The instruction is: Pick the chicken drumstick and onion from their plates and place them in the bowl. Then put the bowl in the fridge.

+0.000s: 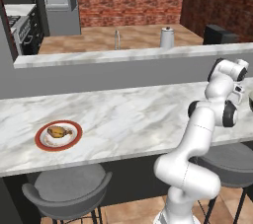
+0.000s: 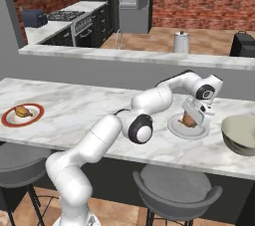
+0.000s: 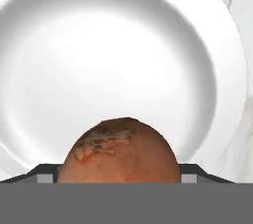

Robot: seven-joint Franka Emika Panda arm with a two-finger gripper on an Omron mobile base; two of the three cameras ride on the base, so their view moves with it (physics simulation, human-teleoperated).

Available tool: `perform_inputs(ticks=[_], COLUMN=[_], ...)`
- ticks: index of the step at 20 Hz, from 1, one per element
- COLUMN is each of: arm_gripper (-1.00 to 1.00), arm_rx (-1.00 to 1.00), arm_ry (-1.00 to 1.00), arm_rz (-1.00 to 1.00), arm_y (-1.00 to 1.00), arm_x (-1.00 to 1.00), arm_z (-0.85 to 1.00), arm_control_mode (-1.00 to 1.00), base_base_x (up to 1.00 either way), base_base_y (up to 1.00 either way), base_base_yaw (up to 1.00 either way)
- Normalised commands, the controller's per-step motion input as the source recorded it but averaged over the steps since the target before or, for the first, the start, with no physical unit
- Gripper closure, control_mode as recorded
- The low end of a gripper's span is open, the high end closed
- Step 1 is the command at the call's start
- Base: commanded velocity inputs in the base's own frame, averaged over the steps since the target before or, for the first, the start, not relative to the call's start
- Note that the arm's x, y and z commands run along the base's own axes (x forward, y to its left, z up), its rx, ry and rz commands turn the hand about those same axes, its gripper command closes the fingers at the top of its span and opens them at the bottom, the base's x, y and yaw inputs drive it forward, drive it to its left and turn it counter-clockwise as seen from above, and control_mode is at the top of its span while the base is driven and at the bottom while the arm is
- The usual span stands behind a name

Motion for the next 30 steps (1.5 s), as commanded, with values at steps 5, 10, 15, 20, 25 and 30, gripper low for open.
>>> perform_inputs(ticks=[5,10,15,20,25,30], arm_gripper=[1.0,1.0,1.0,1.0,1.0,1.0], arm_rx=[0.07,0.0,-0.08,-0.11,-0.12,-0.17], arm_ry=[0.0,0.0,0.0,-0.03,-0.21,-0.14], arm_rz=[0.0,0.0,0.0,0.0,0.0,0.01], arm_y=[-0.18,-0.1,-0.02,0.0,-0.01,-0.14], arm_x=[-0.36,-0.39,-0.45,-0.58,-0.46,-0.15], arm_z=[0.57,0.59,0.5,0.25,0.28,0.36], arm_control_mode=[-1.0,-1.0,-1.0,-1.0,-1.0,-1.0], base_base_x=[0.0,0.0,0.0,0.0,0.0,0.0], base_base_y=[0.0,0.0,0.0,0.0,0.0,0.0], base_base_yaw=[0.0,0.0,0.0,0.0,0.0,0.0])
